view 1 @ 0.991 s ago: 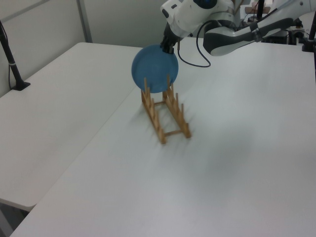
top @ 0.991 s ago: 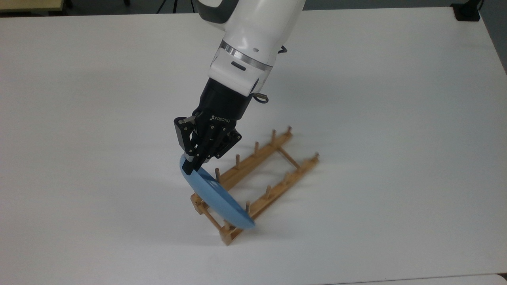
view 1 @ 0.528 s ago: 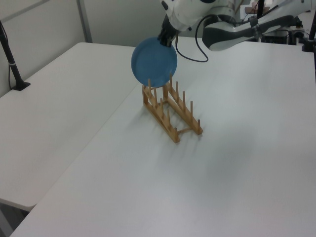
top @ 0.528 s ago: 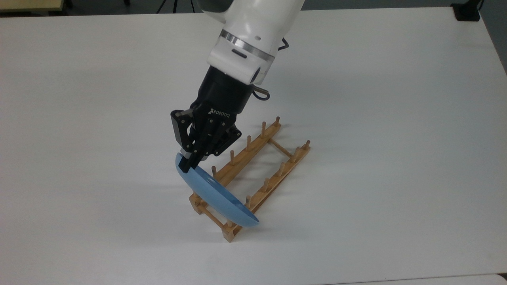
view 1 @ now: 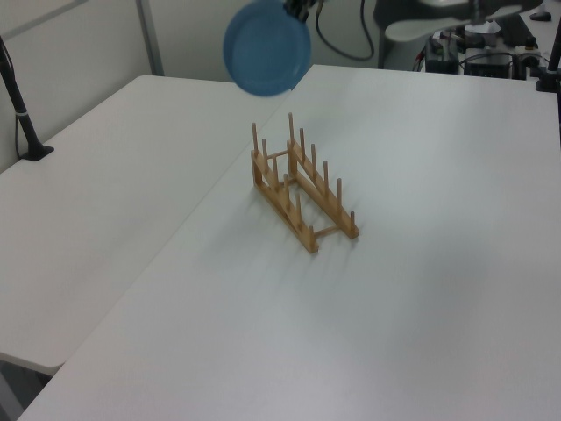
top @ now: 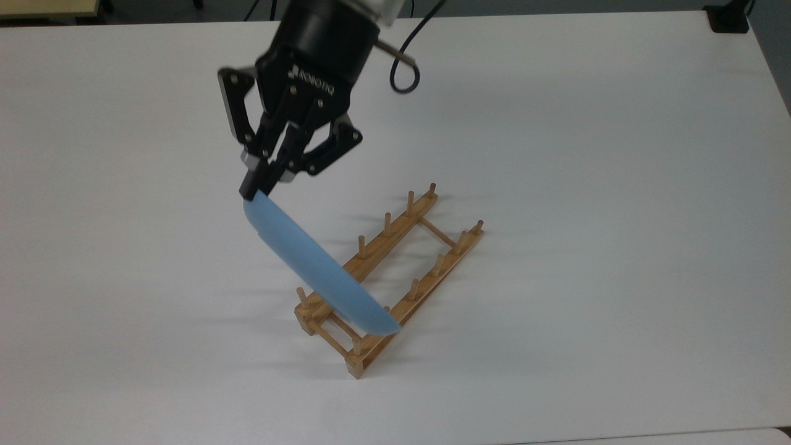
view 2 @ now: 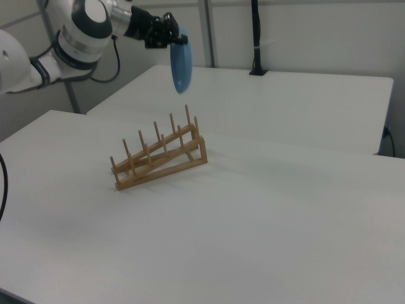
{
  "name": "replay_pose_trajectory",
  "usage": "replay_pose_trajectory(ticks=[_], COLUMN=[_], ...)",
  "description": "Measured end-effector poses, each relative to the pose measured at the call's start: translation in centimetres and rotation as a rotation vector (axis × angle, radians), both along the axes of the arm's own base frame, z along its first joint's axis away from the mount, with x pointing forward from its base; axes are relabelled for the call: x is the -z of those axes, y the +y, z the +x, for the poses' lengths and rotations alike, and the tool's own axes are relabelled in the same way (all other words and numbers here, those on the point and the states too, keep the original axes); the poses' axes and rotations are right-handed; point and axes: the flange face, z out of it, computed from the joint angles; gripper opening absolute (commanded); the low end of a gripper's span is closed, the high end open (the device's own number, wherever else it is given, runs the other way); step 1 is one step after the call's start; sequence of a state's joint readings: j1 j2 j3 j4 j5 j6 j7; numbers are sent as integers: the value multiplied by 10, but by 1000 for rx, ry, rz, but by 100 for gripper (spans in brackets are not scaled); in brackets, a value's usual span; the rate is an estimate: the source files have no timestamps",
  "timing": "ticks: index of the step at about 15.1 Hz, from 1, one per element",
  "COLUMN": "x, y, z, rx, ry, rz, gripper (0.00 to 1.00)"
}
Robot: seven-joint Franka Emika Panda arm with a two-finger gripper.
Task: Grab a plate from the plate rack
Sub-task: 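Lift the blue plate up out of the rack slot, then carry the plate away from the rack and lower it flat onto the table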
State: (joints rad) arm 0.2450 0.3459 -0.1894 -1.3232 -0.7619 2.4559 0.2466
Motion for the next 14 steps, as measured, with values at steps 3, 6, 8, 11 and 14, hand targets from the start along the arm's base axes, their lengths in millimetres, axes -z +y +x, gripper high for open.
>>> replay_pose_trajectory(ticks=[3,6,8,11,14], x=[-6,13,30,57,91], y=[-1,-30,-57,-94,-129], z=[-16,-31,-46,-70,-91], rx=[67,194,298,351,365], ry=[-31,94,264,554,770], rz=[259,569,692,821,821], gripper=[6,6,6,6,6])
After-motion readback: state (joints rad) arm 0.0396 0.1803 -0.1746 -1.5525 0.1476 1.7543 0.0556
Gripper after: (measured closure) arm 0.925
